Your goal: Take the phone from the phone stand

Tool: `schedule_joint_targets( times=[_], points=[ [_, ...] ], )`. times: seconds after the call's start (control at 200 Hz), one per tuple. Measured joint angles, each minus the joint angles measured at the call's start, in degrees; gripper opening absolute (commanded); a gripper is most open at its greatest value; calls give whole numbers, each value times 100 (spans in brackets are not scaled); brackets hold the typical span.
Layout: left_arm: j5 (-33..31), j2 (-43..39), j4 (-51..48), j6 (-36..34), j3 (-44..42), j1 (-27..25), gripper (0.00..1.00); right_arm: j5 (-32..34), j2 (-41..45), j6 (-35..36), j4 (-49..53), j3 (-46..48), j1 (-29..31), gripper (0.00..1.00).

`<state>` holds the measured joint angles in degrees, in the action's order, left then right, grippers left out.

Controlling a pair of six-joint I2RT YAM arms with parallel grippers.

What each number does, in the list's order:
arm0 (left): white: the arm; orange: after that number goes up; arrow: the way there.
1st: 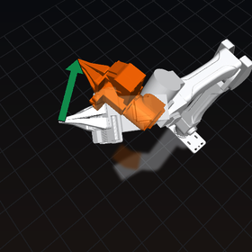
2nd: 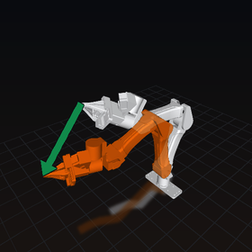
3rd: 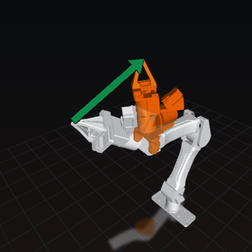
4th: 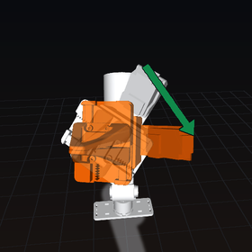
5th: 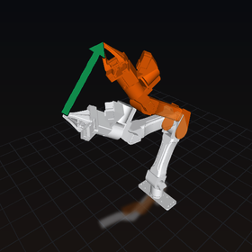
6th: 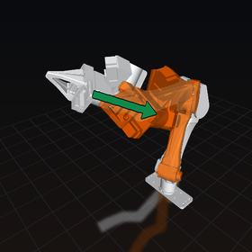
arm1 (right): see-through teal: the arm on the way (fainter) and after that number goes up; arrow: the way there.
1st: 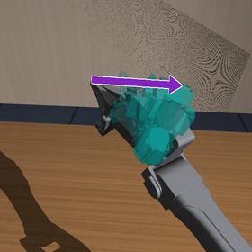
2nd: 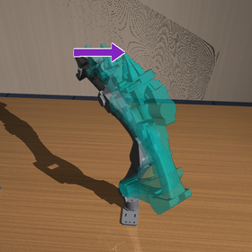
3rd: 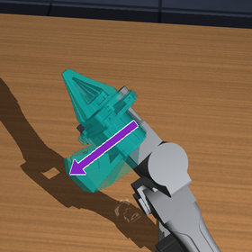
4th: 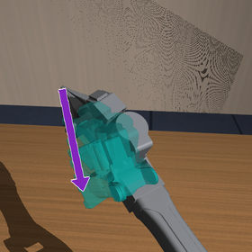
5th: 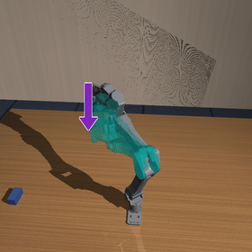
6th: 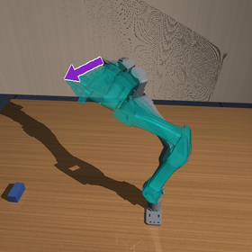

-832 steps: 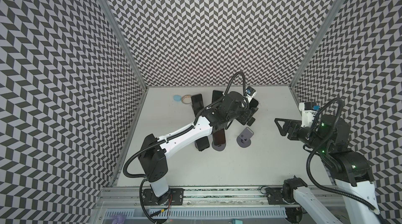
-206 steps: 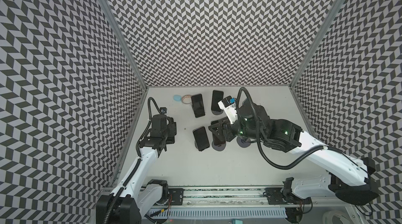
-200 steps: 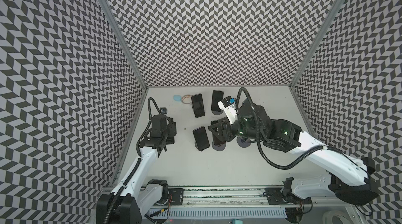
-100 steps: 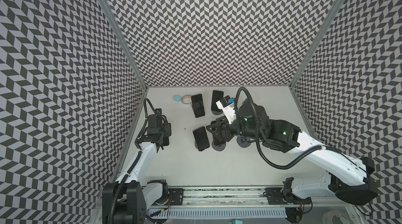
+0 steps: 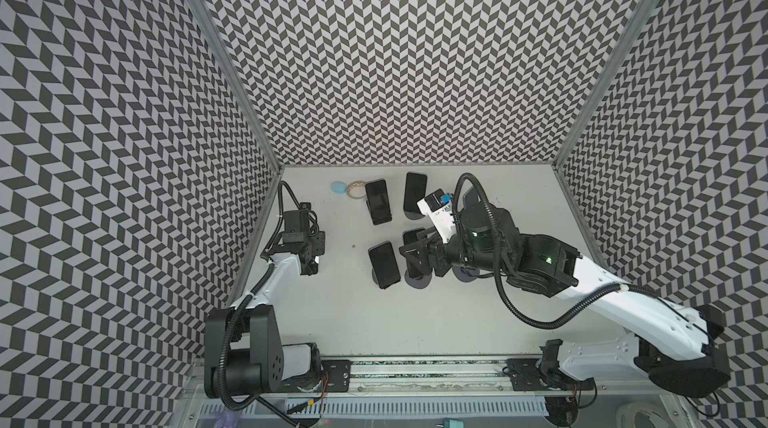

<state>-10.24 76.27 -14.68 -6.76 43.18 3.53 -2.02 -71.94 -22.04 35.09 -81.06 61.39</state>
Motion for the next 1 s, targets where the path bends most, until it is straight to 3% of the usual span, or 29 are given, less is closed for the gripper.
schedule_joint_targets(
  times=[1.001],
  points=[
    [109, 553, -39, 20, -26, 0, 62, 22, -55, 260, -83, 13, 0, 66]
  ],
)
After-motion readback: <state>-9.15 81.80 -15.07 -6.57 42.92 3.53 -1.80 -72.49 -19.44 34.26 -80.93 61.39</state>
